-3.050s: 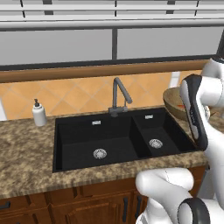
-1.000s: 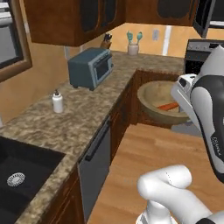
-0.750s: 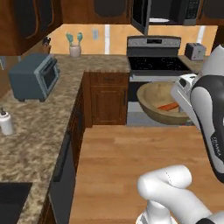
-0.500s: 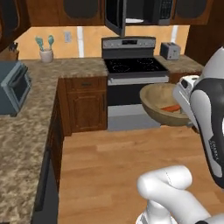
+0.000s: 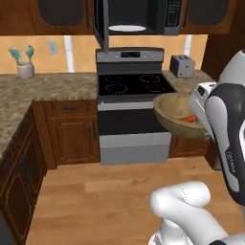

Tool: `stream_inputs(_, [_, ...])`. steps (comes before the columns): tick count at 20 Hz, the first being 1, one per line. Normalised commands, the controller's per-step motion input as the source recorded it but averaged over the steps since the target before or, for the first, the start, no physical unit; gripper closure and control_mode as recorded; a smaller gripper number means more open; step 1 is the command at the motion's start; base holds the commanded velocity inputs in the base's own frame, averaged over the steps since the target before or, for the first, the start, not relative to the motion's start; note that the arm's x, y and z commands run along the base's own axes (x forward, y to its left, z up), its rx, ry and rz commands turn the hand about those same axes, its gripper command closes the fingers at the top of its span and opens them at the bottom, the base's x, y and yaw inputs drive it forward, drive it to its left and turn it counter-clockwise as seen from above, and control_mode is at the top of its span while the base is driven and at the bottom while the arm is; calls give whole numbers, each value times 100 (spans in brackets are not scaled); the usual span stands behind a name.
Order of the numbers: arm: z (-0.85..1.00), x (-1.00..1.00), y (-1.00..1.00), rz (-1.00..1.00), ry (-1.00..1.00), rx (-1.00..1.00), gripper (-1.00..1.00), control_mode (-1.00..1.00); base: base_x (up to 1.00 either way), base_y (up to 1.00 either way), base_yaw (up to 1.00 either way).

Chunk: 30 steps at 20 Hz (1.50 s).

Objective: Pick the carrot from the sink and place it in the bowl. Then pick the bowl and place it in the microwave. Then close the microwave door and press the start button.

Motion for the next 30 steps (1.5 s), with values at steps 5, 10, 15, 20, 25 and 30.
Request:
stream_inputs(5, [0,0,0,0,0,0,100,100,100,-99,28])
stream_inputs(10, [0,0,0,0,0,0,100,100,100,-78,36])
stream_inputs(15, [0,0,0,0,0,0,100,100,100,-18,45])
stream_inputs(20, [0,0,0,0,0,0,100,100,59,-41,22])
stream_inputs(25, [0,0,0,0,0,0,100,100,69,-37,0])
stream_inputs(30, [0,0,0,0,0,0,100,100,75,-28,0])
